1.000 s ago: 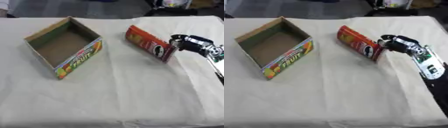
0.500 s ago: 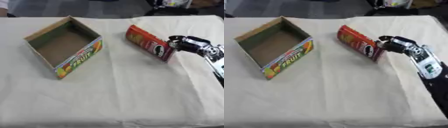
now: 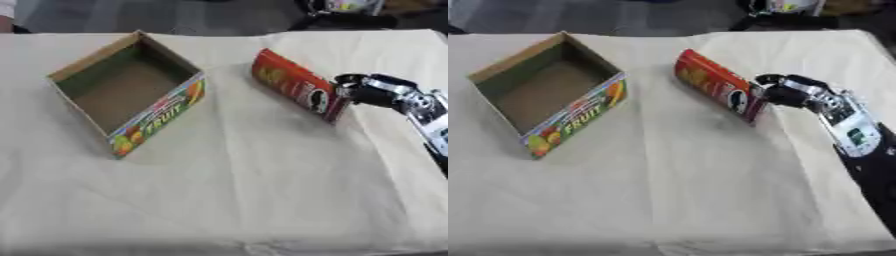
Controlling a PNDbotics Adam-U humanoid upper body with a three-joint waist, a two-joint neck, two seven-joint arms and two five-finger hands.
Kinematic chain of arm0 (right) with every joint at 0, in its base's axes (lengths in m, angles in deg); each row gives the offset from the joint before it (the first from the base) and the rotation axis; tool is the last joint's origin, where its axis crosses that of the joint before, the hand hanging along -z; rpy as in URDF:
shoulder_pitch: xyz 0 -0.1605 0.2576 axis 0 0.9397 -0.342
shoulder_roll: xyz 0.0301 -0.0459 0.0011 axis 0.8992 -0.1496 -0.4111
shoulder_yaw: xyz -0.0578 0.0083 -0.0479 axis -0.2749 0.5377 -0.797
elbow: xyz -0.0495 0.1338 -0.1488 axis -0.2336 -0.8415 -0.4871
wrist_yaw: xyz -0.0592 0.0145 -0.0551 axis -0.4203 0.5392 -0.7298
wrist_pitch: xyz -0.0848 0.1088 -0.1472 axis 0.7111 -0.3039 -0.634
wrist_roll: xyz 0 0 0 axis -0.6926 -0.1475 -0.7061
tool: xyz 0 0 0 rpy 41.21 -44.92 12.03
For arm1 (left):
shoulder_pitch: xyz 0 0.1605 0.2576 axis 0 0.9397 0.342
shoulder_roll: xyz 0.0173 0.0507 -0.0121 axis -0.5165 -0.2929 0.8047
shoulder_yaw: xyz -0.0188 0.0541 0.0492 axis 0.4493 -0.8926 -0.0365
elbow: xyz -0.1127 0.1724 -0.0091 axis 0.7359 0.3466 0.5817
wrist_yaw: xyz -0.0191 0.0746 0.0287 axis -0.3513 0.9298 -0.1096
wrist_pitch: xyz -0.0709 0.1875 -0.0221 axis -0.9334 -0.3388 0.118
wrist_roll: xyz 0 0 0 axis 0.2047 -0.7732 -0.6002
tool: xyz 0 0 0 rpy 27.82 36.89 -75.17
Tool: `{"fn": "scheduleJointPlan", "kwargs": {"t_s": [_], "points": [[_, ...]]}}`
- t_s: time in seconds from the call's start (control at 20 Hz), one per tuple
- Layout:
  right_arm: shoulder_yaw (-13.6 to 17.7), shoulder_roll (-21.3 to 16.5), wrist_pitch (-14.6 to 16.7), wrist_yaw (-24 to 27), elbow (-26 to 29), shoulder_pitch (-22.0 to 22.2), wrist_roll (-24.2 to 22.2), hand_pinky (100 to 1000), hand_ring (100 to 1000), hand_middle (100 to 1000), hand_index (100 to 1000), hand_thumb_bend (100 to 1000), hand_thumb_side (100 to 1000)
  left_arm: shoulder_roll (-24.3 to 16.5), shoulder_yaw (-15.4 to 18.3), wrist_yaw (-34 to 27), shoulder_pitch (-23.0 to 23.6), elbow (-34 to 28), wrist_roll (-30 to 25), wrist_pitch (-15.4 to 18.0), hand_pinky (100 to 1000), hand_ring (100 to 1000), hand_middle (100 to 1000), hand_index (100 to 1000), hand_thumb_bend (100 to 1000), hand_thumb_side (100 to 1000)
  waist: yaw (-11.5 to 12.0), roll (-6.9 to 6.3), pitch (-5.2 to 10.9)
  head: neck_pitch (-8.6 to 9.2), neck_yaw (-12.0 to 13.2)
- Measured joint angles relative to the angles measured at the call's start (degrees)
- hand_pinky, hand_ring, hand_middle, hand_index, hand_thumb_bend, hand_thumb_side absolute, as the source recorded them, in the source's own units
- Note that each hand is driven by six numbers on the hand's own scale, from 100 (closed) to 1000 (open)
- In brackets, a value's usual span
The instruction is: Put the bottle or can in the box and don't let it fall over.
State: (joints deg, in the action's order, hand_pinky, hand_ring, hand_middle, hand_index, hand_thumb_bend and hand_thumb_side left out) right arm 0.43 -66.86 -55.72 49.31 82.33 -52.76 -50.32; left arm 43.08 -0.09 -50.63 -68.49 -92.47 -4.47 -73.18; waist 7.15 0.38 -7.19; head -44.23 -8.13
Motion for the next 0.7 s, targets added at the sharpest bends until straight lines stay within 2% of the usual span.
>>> {"fn": "scheduleJointPlan", "kwargs": {"t_s": [0.7], "points": [[-0.4,-0.1,-0.31,0.34,-1.24,0.09,-0.46,852,1000,1000,1000,100,845,0.0,0.0,-0.02,-0.08,-0.03,0.01,0.01,458,876,957,738,327,666,-0.07,0.0,-0.22,0.0,-0.06]]}}
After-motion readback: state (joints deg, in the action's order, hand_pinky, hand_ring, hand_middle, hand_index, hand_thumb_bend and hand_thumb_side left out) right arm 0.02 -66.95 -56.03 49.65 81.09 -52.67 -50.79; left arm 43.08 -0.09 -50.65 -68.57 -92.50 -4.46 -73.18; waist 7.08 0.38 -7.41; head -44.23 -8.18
